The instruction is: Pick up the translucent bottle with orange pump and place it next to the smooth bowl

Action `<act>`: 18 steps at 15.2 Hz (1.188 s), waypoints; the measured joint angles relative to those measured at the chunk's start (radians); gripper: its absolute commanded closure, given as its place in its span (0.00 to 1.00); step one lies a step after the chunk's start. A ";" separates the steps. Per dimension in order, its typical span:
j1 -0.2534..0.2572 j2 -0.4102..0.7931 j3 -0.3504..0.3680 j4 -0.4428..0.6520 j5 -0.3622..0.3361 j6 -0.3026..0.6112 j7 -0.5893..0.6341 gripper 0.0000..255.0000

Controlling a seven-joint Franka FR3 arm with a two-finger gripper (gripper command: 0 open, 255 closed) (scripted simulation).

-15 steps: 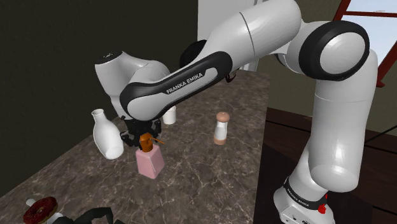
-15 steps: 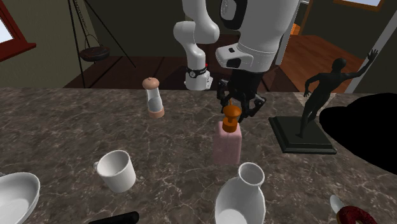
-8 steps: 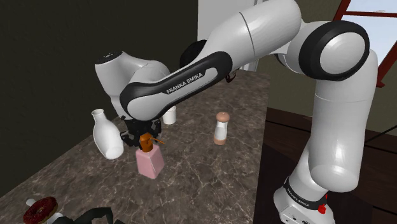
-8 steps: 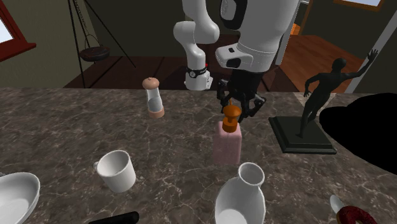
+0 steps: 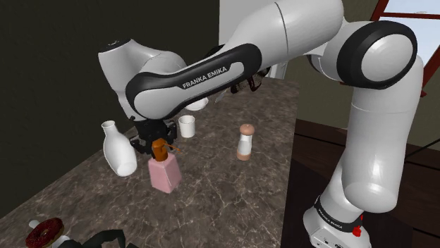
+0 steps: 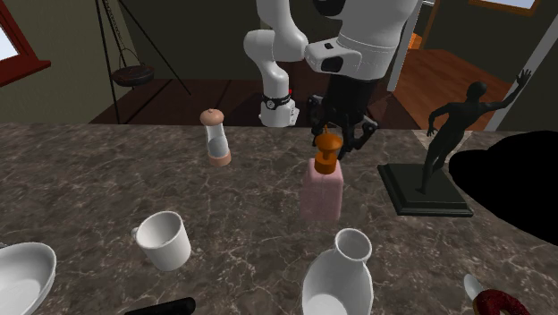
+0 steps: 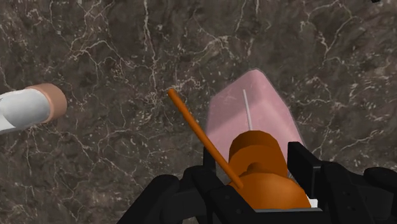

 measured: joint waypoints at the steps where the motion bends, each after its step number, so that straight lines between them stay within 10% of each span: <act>1: -0.003 -0.008 0.001 0.002 0.005 -0.008 -0.005 1.00; 18: 0.011 -0.025 0.010 0.208 0.022 -0.226 -0.038 1.00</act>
